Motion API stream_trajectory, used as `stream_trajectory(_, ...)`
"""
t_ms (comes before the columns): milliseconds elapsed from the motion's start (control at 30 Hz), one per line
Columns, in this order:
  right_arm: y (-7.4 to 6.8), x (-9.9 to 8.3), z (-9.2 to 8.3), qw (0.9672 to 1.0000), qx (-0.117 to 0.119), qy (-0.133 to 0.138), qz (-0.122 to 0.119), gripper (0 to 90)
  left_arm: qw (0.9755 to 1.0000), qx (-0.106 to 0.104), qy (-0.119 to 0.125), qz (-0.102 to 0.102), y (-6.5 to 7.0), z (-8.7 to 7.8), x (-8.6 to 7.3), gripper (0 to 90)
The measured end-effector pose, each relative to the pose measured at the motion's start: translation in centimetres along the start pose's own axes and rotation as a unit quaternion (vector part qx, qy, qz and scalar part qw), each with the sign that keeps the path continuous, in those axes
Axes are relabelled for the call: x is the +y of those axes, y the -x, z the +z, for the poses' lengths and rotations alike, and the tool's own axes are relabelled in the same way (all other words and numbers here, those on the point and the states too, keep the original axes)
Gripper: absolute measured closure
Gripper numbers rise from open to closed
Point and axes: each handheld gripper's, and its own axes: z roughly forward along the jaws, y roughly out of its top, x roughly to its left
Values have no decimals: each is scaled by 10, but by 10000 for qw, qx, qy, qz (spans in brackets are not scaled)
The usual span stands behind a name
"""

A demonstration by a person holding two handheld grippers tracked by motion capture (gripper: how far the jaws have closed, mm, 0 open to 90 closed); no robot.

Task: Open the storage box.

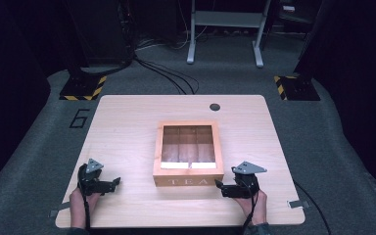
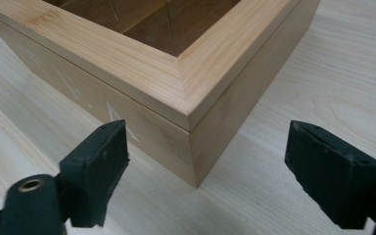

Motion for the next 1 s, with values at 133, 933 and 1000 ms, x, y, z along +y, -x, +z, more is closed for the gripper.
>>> stream_trajectory(133,-3,0,0,9999,105,71,-82,322,10000,0,0,0,0,0,0,13)
stream_trajectory(933,-2,0,-7,9992,213,219,-272,610,10000,-3,-2,-7,0,0,0,13)
stream_trajectory(1000,-2,0,-7,9992,210,225,-256,612,10000,-3,0,-7,0,0,0,13)
